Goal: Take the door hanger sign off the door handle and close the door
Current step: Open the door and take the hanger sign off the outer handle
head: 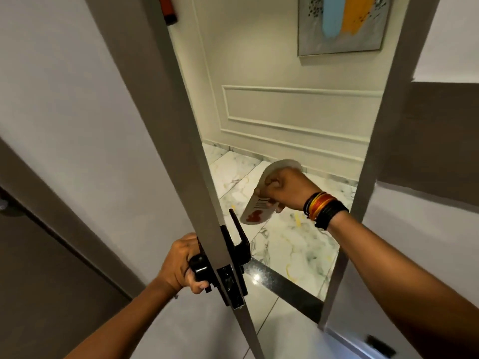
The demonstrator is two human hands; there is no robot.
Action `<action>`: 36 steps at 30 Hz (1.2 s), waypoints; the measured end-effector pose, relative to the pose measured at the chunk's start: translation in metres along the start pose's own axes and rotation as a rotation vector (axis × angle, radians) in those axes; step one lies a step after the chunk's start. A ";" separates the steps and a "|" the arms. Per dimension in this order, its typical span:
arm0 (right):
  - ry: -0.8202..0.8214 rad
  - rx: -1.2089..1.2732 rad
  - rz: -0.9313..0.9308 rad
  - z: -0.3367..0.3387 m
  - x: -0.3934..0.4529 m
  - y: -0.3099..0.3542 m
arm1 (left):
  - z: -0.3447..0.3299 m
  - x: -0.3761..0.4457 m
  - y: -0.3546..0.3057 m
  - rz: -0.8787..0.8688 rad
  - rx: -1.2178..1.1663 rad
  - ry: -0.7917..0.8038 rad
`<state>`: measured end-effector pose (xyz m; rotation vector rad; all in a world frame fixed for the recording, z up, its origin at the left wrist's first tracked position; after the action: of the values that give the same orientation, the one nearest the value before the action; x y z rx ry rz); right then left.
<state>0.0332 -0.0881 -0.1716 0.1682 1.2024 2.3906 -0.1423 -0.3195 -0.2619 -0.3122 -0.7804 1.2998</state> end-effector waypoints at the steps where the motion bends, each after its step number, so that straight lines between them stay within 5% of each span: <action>1: -0.057 0.002 -0.006 0.014 -0.008 0.002 | -0.004 0.004 -0.006 -0.044 -0.028 0.006; 12: -0.469 0.047 -0.141 0.134 -0.111 0.003 | -0.094 0.064 -0.001 0.206 -0.237 -0.234; 26: -0.758 -0.257 -0.352 0.200 -0.251 -0.015 | -0.161 0.215 0.021 0.470 -0.269 0.026; 36: -0.775 -0.258 -0.380 0.200 -0.256 -0.026 | -0.168 0.268 0.018 0.464 -0.174 0.080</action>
<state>0.3311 -0.0439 -0.0462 0.6468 0.5018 1.8363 -0.0263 -0.0273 -0.3022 -0.7121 -0.7807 1.6432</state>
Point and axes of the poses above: each hand's wrist, its own x-axis towards the middle knuckle, its own z-axis out of the back of the hand, y = z × x, the point moved 3 cm from there along x, towards the middle knuckle, and after that the axes turned 15 degrees about y, right-handed, at the moved point
